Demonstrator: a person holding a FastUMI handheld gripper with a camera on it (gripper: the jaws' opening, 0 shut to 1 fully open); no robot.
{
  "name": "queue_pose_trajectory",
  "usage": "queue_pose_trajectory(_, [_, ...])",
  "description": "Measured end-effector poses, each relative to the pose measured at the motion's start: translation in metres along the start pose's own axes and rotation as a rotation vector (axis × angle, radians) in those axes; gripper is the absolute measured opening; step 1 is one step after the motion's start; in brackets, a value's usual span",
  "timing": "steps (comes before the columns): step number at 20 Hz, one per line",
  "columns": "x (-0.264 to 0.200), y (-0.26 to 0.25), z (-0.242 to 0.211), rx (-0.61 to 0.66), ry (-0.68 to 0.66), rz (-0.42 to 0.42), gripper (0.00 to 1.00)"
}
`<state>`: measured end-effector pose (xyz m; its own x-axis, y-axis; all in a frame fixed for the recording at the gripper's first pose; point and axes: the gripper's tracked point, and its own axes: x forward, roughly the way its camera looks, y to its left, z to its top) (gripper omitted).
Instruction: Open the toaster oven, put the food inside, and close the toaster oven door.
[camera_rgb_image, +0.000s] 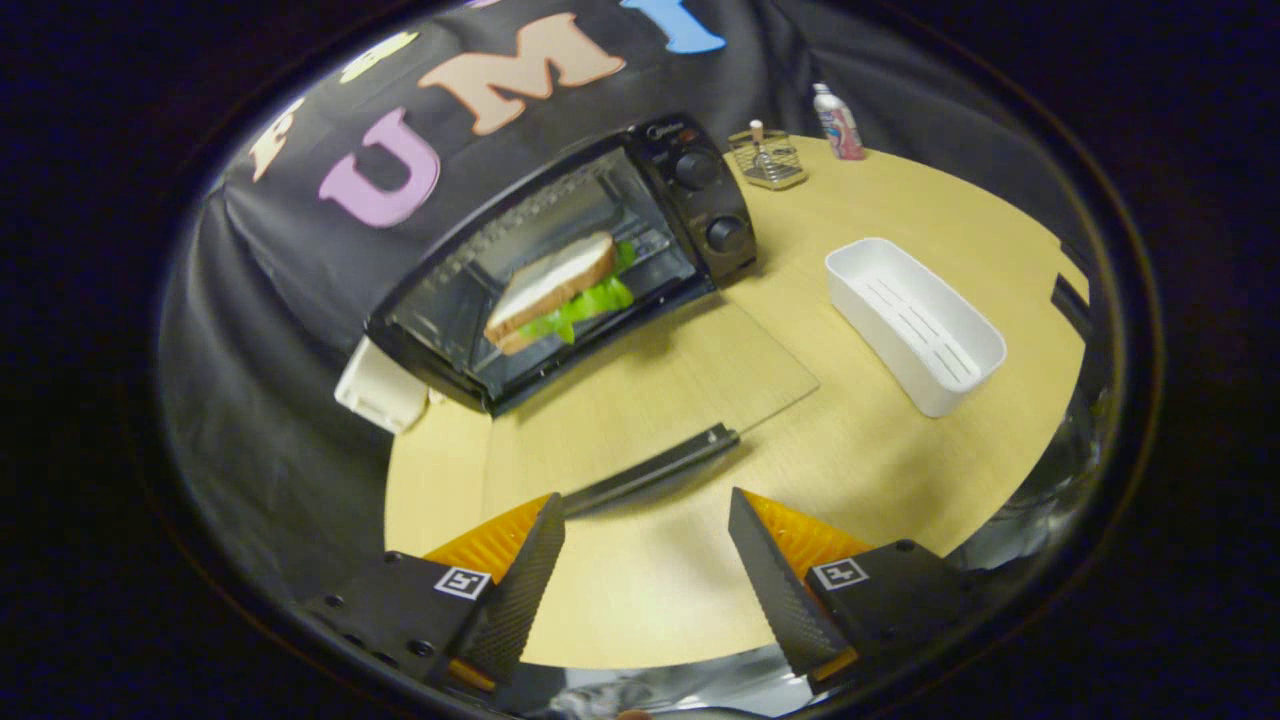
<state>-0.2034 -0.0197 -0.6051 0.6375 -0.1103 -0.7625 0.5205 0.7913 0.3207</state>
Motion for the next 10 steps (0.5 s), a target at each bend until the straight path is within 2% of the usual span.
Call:
queue_pose_trajectory(5, [0.026, -0.005, -0.021, -0.201, 0.084, -0.038, 1.0])
queue_pose_trajectory(10, [0.045, -0.003, -0.024, -0.263, 0.11, -0.047, 1.0])
